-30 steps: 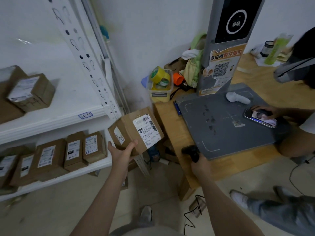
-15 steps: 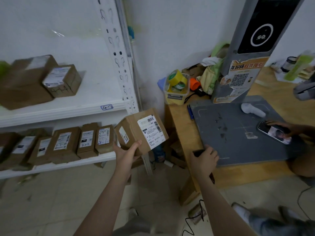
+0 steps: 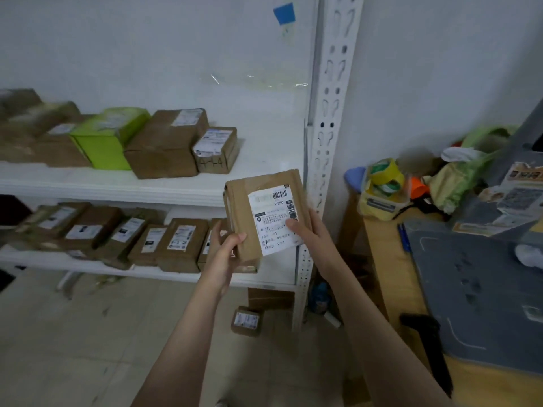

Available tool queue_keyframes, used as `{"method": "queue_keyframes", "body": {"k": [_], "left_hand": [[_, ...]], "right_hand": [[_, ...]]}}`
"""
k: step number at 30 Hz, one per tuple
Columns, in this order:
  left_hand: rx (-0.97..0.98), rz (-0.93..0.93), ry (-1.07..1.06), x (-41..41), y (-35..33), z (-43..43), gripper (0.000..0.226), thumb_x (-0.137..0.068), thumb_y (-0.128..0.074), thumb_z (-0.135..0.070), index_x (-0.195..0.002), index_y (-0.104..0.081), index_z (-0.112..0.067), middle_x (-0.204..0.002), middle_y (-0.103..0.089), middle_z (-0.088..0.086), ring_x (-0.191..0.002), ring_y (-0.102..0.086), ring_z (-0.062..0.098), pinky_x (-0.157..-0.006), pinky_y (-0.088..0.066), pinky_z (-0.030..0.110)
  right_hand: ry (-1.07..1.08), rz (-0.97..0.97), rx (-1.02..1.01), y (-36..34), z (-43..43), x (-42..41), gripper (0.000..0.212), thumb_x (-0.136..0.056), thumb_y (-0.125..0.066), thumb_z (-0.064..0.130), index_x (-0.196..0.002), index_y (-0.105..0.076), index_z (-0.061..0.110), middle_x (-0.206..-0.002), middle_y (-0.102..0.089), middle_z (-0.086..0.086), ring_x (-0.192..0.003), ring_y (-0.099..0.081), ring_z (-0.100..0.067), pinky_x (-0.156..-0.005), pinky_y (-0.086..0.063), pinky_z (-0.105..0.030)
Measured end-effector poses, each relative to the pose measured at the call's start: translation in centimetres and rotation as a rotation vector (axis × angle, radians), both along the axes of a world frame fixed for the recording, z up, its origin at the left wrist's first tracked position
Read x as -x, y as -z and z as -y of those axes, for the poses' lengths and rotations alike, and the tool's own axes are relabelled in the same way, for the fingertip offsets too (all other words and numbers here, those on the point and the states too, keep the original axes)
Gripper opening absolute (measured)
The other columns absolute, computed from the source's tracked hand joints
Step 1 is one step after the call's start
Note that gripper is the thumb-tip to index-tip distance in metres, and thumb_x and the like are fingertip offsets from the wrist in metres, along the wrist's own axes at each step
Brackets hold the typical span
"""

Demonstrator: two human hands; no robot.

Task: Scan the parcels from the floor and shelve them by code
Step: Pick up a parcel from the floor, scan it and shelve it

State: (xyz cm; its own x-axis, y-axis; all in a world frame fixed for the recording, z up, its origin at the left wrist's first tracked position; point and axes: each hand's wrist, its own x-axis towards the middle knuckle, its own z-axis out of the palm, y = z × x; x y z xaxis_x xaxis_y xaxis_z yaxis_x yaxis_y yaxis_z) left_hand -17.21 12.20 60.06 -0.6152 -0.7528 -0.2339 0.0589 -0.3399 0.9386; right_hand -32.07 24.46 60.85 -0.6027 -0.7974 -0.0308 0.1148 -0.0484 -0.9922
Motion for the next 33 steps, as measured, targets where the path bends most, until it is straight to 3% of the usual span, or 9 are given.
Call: {"method": "queue_keyframes", "body": {"k": [7, 10, 15, 17, 21, 24, 26, 30, 33], "left_hand": [[0.036, -0.049, 0.067, -1.5, -1.9, 7.6, 0.114, -0.045, -0.077, -0.043, -0.148, -0.037, -0.012, -0.126, -0.063, 0.010, -0.108, -0.064, 0.022, -0.073, -0.056, 0.035], [0.056, -0.047, 0.150, -0.7, -3.0, 10.3, 0.105, -0.053, -0.077, -0.040, -0.147, -0.040, -0.011, -0.128, -0.063, 0.011, -0.113, -0.063, 0.026, -0.081, -0.056, 0.039], [0.194, 0.046, 0.264, 2.6, -4.2, 13.9, 0.021, -0.093, -0.052, -0.007, -0.105, -0.061, -0.022, -0.096, -0.071, -0.003, -0.096, -0.065, 0.017, -0.088, -0.053, 0.037], [0.277, 0.083, 0.278, 4.0, -4.4, 14.6, 0.024, -0.096, -0.049, -0.003, -0.098, -0.061, -0.023, -0.095, -0.070, -0.005, -0.091, -0.067, 0.013, -0.078, -0.055, 0.026], [0.541, 0.101, 0.327, 6.3, -3.3, 16.1, 0.029, -0.098, -0.054, -0.009, -0.125, -0.062, -0.014, -0.121, -0.068, 0.000, -0.114, -0.062, 0.017, -0.100, -0.052, 0.035], [0.673, 0.128, 0.316, 7.4, -3.1, 17.1, 0.043, -0.100, -0.053, -0.008, -0.143, -0.051, -0.012, -0.132, -0.058, -0.005, -0.122, -0.054, 0.012, -0.099, -0.047, 0.021], [0.738, 0.155, 0.324, 8.1, -3.0, 17.7, 0.045, -0.100, -0.051, -0.004, -0.145, -0.049, -0.011, -0.137, -0.057, 0.000, -0.128, -0.052, 0.016, -0.105, -0.045, 0.026], [0.855, 0.251, 0.326, 9.1, -2.1, 18.9, 0.039, -0.100, -0.059, -0.015, -0.138, -0.057, -0.011, -0.135, -0.062, 0.007, -0.118, -0.062, 0.023, -0.103, -0.050, 0.040], [0.900, 0.278, 0.307, 9.0, -1.6, 19.8, 0.035, -0.099, -0.060, -0.017, -0.133, -0.060, -0.008, -0.125, -0.067, 0.010, -0.109, -0.064, 0.022, -0.091, -0.049, 0.026]], "right_hand": [[-0.064, 0.044, 0.049, -0.3, 7.0, -0.5, 0.080, -0.080, -0.077, 0.040, -0.147, -0.038, 0.020, -0.132, -0.064, -0.005, -0.117, -0.065, -0.027, -0.098, -0.053, -0.048], [0.012, -0.012, 0.041, -0.9, 8.7, 0.0, 0.094, -0.069, -0.081, 0.047, -0.147, -0.035, 0.020, -0.131, -0.064, -0.007, -0.116, -0.065, -0.029, -0.099, -0.051, -0.055], [0.274, -0.126, 0.051, -1.8, 10.7, 1.3, 0.109, -0.056, -0.083, 0.043, -0.149, -0.030, 0.026, -0.129, -0.059, -0.004, -0.111, -0.065, -0.021, -0.079, -0.060, -0.034], [0.348, -0.185, 0.041, -1.7, 11.4, 1.9, 0.107, -0.055, -0.082, 0.044, -0.148, -0.030, 0.028, -0.131, -0.054, -0.004, -0.115, -0.061, -0.018, -0.075, -0.060, -0.030], [0.459, -0.219, 0.024, -1.2, 12.5, 3.1, 0.103, -0.058, -0.081, 0.038, -0.147, -0.031, 0.028, -0.140, -0.048, -0.003, -0.124, -0.051, -0.013, -0.085, -0.055, -0.030], [0.473, -0.196, -0.014, -0.6, 13.5, 3.9, 0.088, -0.073, -0.078, 0.017, -0.147, -0.031, 0.024, -0.142, -0.047, -0.003, -0.121, -0.051, -0.011, -0.082, -0.053, -0.026], [0.531, -0.193, -0.061, -0.1, 14.4, 4.4, 0.075, -0.081, -0.071, 0.003, -0.145, -0.035, 0.020, -0.137, -0.053, -0.006, -0.117, -0.058, -0.018, -0.084, -0.058, -0.035], [0.650, -0.235, -0.147, 0.6, 16.3, 4.8, 0.060, -0.081, -0.076, 0.014, -0.135, -0.049, 0.017, -0.120, -0.066, -0.001, -0.109, -0.065, -0.022, -0.090, -0.057, -0.051], [0.697, -0.319, -0.202, 0.5, 17.9, 4.6, 0.057, -0.082, -0.078, 0.021, -0.133, -0.052, 0.015, -0.120, -0.066, 0.002, -0.109, -0.062, -0.015, -0.096, -0.054, -0.045]]}}
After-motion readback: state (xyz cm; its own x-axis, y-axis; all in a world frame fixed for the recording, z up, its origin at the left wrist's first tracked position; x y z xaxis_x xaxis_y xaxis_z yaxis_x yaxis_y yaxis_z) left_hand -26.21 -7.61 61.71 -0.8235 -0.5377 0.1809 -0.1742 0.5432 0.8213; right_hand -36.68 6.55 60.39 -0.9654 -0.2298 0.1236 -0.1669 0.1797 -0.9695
